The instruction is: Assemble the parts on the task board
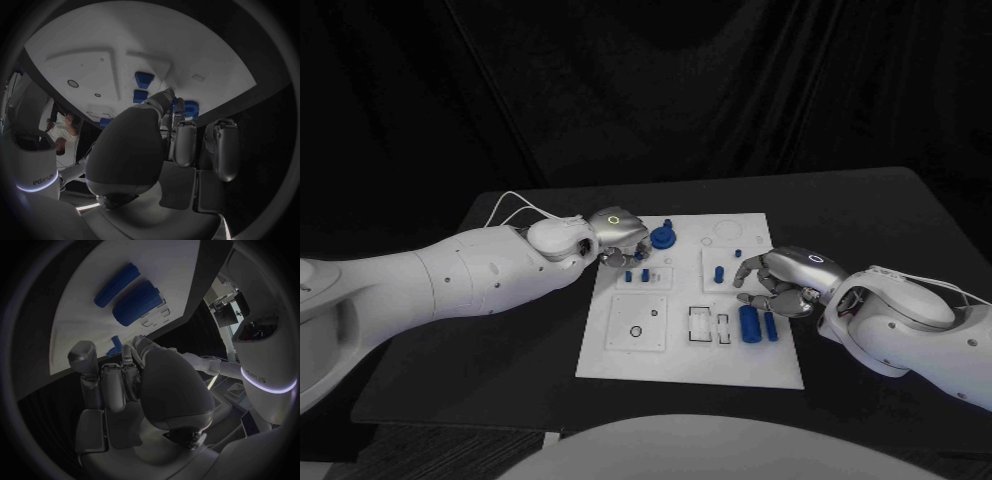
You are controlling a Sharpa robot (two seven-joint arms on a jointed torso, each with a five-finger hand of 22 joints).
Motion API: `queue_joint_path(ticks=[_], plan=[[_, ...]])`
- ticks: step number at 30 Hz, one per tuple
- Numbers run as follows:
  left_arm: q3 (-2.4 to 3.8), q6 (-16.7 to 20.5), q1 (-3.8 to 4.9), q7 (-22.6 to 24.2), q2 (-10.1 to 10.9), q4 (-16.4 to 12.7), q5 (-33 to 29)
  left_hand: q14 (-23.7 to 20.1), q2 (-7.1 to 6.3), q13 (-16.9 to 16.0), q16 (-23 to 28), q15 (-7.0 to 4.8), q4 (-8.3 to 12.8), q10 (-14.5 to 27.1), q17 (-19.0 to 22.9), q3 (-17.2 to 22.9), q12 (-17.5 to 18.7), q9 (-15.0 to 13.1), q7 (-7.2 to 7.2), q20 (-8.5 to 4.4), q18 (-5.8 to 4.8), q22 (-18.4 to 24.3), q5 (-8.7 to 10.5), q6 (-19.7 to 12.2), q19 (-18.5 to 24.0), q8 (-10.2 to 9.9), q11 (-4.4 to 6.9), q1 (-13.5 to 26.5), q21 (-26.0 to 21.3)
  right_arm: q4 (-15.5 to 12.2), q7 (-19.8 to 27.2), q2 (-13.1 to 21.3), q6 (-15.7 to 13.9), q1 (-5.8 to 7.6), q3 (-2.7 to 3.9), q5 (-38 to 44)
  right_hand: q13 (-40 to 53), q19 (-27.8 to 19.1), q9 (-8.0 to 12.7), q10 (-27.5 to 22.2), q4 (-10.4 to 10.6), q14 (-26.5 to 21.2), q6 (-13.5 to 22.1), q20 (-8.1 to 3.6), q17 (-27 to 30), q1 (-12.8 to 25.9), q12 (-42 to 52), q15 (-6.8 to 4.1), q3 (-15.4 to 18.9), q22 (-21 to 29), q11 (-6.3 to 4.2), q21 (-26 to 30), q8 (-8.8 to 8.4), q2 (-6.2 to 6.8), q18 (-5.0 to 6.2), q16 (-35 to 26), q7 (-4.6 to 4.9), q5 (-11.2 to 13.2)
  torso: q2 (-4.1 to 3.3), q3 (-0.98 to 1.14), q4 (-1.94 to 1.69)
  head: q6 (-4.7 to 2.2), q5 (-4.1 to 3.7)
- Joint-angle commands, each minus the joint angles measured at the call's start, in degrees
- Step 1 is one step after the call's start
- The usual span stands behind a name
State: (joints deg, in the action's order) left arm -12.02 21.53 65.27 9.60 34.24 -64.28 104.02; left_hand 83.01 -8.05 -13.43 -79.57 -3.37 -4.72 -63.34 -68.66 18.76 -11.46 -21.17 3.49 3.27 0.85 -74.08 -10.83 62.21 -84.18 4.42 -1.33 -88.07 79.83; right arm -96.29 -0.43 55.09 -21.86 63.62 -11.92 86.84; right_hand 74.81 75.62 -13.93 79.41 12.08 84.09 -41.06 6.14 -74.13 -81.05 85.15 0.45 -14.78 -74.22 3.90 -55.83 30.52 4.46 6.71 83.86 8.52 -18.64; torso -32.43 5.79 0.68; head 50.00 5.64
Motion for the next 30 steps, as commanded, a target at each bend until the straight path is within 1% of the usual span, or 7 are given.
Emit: queue_joint_path(ticks=[1, 5, 11, 20, 27, 29, 30], plan=[[-0.08, -0.9, -0.37, 0.34, -0.37, 0.15, 0.09, -0.59, 0.86, -1.86, 0.57, -0.05, 1.22, -2.35, 0.27, 3.27, -0.75, 0.74, 0.05, -0.1, 1.76, -12.47, -0.15, -0.34, 0.22, -0.65, 0.76, 0.68, -0.39, -0.01, -0.91, -0.05, 0.34, -0.16, 0.03, 0.09, 6.55, -0.32, 0.5, -0.52, -0.22, 1.86, -0.15, 0.1, -9.76, -0.78, -1.08, -0.29, -0.97, -6.53, 0.11, 1.28, 0.97, 0.48, 0.24, -0.84, -0.13, -0.86, 0.0, 0.05, -0.01, 0.0, 0.0], [-0.08, -0.52, -0.44, 0.49, -0.61, 0.34, 0.09, -0.62, 0.92, -1.91, 0.61, -0.05, 1.26, -2.38, 0.31, 3.3, -0.75, 0.79, 0.01, -0.1, 1.76, -12.46, -0.18, -0.41, 0.24, -0.68, 0.77, 0.64, -0.41, -0.02, -0.95, -0.06, 0.36, -0.19, 0.03, 0.09, 6.54, -0.33, 0.5, -0.51, -0.23, 1.87, -0.16, 0.1, -9.78, -0.82, -1.08, -0.3, -1.02, -6.53, 0.1, 1.31, 0.99, 0.43, 0.24, -0.82, -0.13, -0.88, 0.02, 0.06, 0.0, 0.0, -0.11], [-0.08, -0.05, -0.48, 0.65, -0.89, 0.44, 0.09, -0.63, 0.99, -2.0, 0.61, -0.05, 1.29, -2.45, 0.28, 3.33, -0.78, 0.85, -0.02, -0.09, 1.76, -12.46, -0.22, -0.53, 0.25, -0.73, 0.79, 0.62, -0.43, -0.02, -1.01, -0.09, 0.42, -0.21, 0.03, 0.09, 6.54, -0.34, 0.5, -0.5, -0.25, 1.86, -0.18, 0.1, -9.77, -0.88, -1.09, -0.3, -1.11, -6.53, 0.1, 1.32, 1.01, 0.33, 0.24, -0.83, -0.13, -0.9, 0.02, 0.01, -0.02, 0.0, -0.1], [-0.08, -0.14, -0.5, 0.85, -1.16, 0.45, 0.09, -0.69, 1.15, -2.29, 0.67, -0.09, 1.39, -2.88, 0.35, 3.32, -1.0, 1.0, -0.1, -0.08, 1.78, -12.44, -0.27, -0.73, 0.31, -0.74, 0.87, 0.61, -0.53, 0.07, -1.16, -0.24, 0.68, -0.25, 0.03, 0.09, 6.54, -0.34, 0.5, -0.5, -0.25, 1.86, -0.18, 0.1, -9.77, -0.88, -1.09, -0.3, -1.11, -6.53, 0.1, 1.32, 1.01, 0.33, 0.24, -0.83, -0.13, -0.9, 0.02, 0.03, 0.01, 0.0, -0.08], [-0.08, -0.01, -0.5, 1.08, -1.27, 0.43, 0.09, -0.75, 1.11, -2.42, 0.74, -0.12, 1.51, -3.01, 0.46, 3.28, -1.06, 1.06, -0.23, -0.08, 1.78, -12.44, -0.26, -0.78, 0.33, -0.74, 0.93, 0.55, -0.56, 0.14, -1.38, -0.31, 1.03, -0.38, 0.03, 0.09, 6.45, -0.44, 0.5, -0.61, -0.26, 1.81, -0.21, 0.09, -9.68, -0.93, -1.15, -0.3, -1.19, -6.47, 0.1, 1.58, 1.04, 0.24, 0.29, -0.93, -0.13, -0.84, 0.01, 0.08, 0.01, 0.0, -0.07], [-0.08, 0.12, -0.5, 1.16, -1.29, 0.4, 0.09, -0.74, 1.11, -2.43, 0.74, -0.12, 1.52, -3.01, 0.45, 3.27, -1.07, 1.07, -0.25, -0.08, 1.78, -12.43, -0.26, -0.8, 0.34, -0.74, 0.93, 0.55, -0.57, 0.16, -1.45, -0.34, 1.19, -0.44, 0.03, 0.09, 6.42, -0.53, 0.5, -0.64, -0.26, 1.77, -0.21, 0.09, -9.64, -0.93, -1.17, -0.3, -1.19, -6.42, 0.1, 1.77, 1.04, 0.24, 0.32, -0.98, -0.13, -0.83, 0.03, 0.05, 0.02, 0.0, -0.03], [-0.08, 0.23, -0.5, 1.21, -1.3, 0.37, 0.09, -0.74, 1.09, -2.47, 0.74, -0.13, 1.56, -3.03, 0.44, 3.26, -1.07, 1.11, -0.29, -0.08, 1.78, -12.44, -0.26, -0.88, 0.34, -0.77, 0.95, 0.53, -0.56, 0.17, -1.49, -0.35, 1.26, -0.49, 0.03, 0.09, 6.43, -0.55, 0.49, -0.63, -0.26, 1.77, -0.26, 0.1, -9.63, -0.94, -1.16, -0.3, -1.21, -6.4, 0.1, 1.82, 1.08, 0.2, 0.33, -0.99, -0.13, -0.78, 0.03, 0.07, 0.01, 0.0, -0.04]])
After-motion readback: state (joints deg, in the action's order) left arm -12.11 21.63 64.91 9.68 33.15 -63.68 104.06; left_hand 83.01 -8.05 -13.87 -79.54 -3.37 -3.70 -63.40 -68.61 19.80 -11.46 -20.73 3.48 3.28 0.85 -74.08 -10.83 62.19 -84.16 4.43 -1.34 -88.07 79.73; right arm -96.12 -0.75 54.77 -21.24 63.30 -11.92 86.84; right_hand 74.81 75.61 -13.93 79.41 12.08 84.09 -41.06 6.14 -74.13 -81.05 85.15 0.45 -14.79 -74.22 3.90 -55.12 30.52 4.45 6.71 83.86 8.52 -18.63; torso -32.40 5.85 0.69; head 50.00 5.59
